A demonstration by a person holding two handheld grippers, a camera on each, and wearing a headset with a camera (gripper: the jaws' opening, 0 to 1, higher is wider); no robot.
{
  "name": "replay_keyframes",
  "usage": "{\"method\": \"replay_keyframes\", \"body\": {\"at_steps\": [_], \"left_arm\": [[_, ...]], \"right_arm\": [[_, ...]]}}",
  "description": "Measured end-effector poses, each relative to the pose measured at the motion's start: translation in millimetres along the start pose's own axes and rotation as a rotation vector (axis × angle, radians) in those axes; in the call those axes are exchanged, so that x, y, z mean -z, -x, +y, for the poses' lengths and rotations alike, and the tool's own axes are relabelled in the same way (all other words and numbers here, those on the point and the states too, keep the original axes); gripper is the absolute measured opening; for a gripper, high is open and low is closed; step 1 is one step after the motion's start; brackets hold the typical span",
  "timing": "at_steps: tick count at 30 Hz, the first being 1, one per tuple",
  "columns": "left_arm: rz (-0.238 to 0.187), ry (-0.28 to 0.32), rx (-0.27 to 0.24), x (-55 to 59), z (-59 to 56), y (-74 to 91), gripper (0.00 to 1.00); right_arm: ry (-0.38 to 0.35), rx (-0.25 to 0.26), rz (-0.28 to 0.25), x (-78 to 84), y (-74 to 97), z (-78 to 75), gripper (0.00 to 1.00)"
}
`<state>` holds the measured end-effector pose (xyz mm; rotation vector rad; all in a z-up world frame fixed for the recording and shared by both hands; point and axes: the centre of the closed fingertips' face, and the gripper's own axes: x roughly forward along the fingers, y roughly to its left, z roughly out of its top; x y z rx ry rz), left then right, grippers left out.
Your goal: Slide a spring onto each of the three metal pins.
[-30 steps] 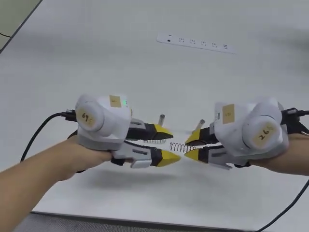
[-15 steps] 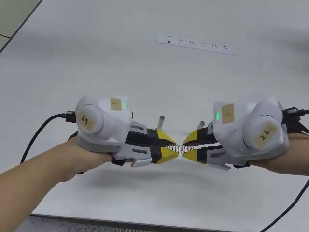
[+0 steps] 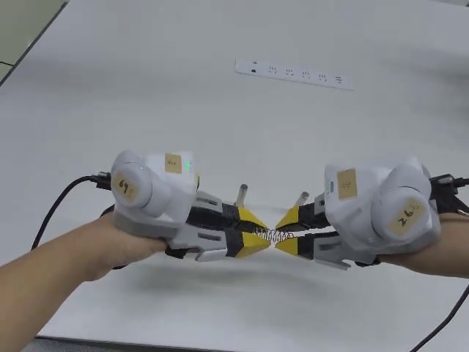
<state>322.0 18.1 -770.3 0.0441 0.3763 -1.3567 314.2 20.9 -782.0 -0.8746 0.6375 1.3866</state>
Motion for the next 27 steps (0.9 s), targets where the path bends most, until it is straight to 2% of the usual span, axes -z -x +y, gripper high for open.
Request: {"method": "replay_keyframes", "body": {"at_steps": [10,15,21,27], "left_arm": [[-0.002,0.007,0.009,-0.6,-2.6,1.1,0.02],[-0.015,0.013,0.010,-3.7,-3.5,1.7,0.02],[-0.009,0.012,0.010,-2.0,-4.0,3.2,0.02],[-0.002,0.011,0.011,-1.2,-5.5,3.6,0.02]], "right_arm": [[0.001,-0.009,-0.007,-0.6,0.7,1.8,0.09],[-0.003,-0.007,0.007,6.2,0.5,1.6,0.10],[-0.003,-0.003,0.016,11.0,2.1,1.4,0.08],[0.032,0.005,0.006,9.6,1.9,2.4,0.08]]}}
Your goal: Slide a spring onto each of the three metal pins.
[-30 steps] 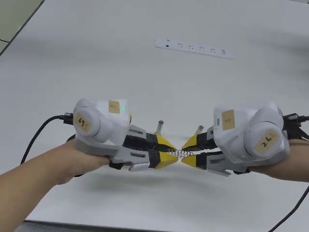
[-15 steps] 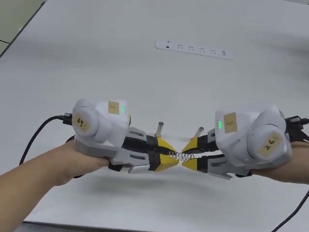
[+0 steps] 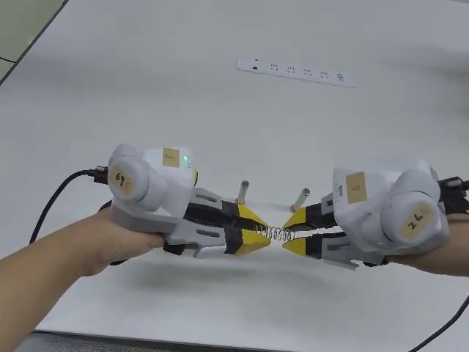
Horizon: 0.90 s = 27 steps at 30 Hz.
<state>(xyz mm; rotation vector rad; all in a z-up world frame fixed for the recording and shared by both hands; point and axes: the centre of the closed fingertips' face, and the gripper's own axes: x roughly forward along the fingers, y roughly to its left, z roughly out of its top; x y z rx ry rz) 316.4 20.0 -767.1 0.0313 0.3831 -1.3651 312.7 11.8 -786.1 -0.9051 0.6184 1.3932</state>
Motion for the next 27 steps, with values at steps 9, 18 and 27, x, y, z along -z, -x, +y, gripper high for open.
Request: {"method": "replay_keyframes", "body": {"at_steps": [9,18,27], "left_arm": [[0.011,0.009,0.005,2.4,-2.0,-0.2,0.02],[0.033,-0.005,0.004,7.8,-3.0,-1.2,0.02],[0.033,-0.016,-0.010,7.5,1.5,-1.4,0.02]], "right_arm": [[0.030,-0.005,-0.016,-4.3,4.7,0.7,0.07],[0.018,-0.020,-0.051,-13.8,11.1,1.3,0.07],[-0.009,-0.033,-0.084,-25.8,17.3,-1.2,0.07]]}}
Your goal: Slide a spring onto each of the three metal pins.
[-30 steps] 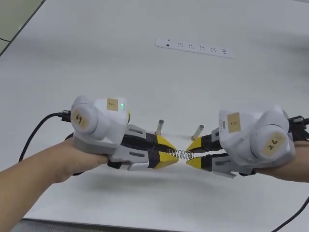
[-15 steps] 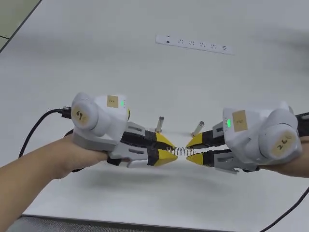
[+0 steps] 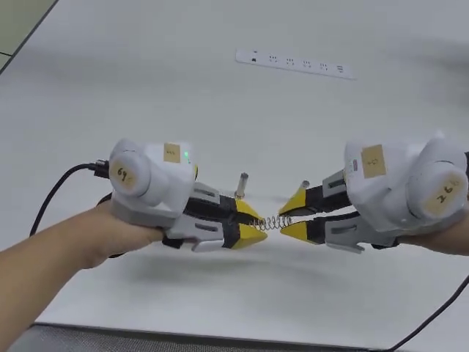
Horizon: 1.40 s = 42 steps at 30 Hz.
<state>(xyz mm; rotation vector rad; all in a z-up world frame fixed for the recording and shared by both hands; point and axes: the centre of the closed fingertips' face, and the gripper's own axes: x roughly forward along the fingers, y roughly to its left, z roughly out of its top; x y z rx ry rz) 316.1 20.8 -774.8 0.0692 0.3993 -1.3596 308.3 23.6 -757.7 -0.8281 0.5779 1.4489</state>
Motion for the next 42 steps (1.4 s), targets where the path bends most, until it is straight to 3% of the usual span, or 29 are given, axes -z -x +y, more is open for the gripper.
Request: {"method": "replay_keyframes", "body": {"at_steps": [2,17,28,33,42], "left_arm": [[0.004,-0.007,0.000,0.8,-0.2,-0.4,0.02],[0.038,-0.042,-0.012,5.2,3.0,-3.9,0.02],[0.030,-0.043,-0.013,1.8,1.0,-6.8,0.02],[0.035,-0.041,-0.019,3.1,2.3,-4.6,0.02],[0.047,-0.047,-0.031,6.3,3.5,-1.8,0.03]], "right_arm": [[-0.038,-0.006,-0.036,-8.3,1.2,0.0,0.07],[0.015,-0.004,-0.026,-22.3,-4.8,-1.3,0.07],[0.008,0.004,-0.076,-38.0,-6.1,-2.9,0.07],[-0.011,0.018,-0.106,-41.2,-9.2,-3.8,0.07],[0.000,0.015,-0.092,-40.8,-12.1,-3.8,0.06]]}}
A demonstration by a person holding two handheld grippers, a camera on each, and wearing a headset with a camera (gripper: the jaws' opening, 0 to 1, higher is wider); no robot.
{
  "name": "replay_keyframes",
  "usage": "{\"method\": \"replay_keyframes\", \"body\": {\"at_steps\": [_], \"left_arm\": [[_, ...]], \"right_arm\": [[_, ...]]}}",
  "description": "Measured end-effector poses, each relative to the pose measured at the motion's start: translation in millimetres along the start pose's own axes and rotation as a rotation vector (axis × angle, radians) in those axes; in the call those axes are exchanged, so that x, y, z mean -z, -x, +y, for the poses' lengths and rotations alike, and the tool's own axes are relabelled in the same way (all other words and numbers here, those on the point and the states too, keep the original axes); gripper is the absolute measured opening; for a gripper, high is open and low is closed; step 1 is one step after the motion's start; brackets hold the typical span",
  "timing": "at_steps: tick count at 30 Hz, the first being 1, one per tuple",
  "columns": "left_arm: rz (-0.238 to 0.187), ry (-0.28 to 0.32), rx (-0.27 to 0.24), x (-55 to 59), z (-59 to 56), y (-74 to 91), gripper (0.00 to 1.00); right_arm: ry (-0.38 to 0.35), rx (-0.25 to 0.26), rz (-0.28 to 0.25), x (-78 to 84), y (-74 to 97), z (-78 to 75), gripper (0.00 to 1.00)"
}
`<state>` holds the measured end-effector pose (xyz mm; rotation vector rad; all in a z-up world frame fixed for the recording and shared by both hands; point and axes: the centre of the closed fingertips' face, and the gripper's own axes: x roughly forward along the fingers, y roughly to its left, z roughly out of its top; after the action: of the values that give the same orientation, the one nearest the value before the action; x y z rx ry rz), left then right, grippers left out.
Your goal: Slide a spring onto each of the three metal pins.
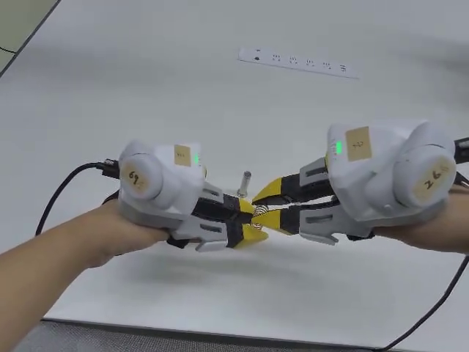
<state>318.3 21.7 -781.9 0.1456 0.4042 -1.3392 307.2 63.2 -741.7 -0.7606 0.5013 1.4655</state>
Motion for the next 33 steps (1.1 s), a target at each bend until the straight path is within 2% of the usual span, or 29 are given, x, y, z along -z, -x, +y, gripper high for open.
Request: {"method": "replay_keyframes", "body": {"at_steps": [9,16,33], "left_arm": [[0.005,0.015,-0.003,1.6,0.8,0.5,0.04],[-0.009,0.037,-0.015,2.1,3.9,3.3,0.04],[-0.010,0.042,-0.024,2.7,4.8,5.6,0.06]], "right_arm": [[0.015,-0.008,0.014,0.4,-3.0,0.9,0.06],[0.010,-0.009,0.013,0.3,-4.3,-1.2,0.06],[0.016,-0.020,0.033,6.2,-12.0,0.3,0.06]]}}
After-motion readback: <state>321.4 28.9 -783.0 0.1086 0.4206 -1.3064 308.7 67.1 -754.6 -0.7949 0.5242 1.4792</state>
